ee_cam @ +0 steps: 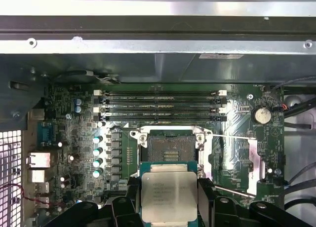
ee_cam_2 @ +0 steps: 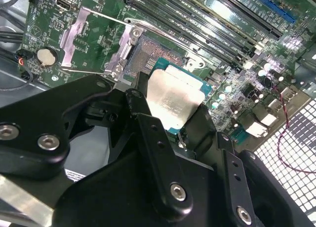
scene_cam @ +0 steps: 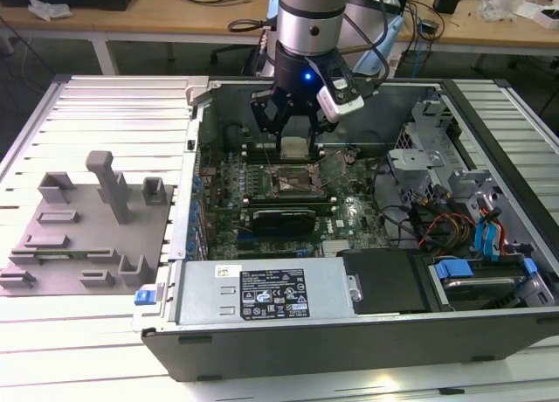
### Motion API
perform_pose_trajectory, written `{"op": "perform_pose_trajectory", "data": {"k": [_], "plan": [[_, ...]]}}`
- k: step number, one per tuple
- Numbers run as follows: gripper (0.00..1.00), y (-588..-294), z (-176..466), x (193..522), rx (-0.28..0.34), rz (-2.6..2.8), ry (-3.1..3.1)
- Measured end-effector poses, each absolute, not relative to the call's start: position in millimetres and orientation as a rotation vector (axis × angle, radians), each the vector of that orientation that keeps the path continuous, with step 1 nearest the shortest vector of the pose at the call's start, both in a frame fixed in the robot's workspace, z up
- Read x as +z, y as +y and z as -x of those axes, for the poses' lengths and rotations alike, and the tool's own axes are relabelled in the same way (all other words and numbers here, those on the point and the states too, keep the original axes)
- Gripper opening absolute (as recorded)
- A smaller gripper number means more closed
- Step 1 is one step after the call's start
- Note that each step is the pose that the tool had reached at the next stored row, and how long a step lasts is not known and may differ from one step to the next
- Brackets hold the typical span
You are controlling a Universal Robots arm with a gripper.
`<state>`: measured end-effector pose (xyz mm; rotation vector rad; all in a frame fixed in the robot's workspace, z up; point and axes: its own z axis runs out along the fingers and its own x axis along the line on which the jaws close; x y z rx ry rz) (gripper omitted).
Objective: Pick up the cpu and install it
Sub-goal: 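Pick up the cpu and move it towards the insertion slot, then place the cpu into insertion slot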
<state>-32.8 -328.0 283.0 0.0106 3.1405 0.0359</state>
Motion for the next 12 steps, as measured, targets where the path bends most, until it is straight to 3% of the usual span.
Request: {"op": "perform_pose_trajectory", "data": {"k": [12], "plan": [[0.55,-328.0,32.8,282.7,0.036,-0.011,3.140]]}}
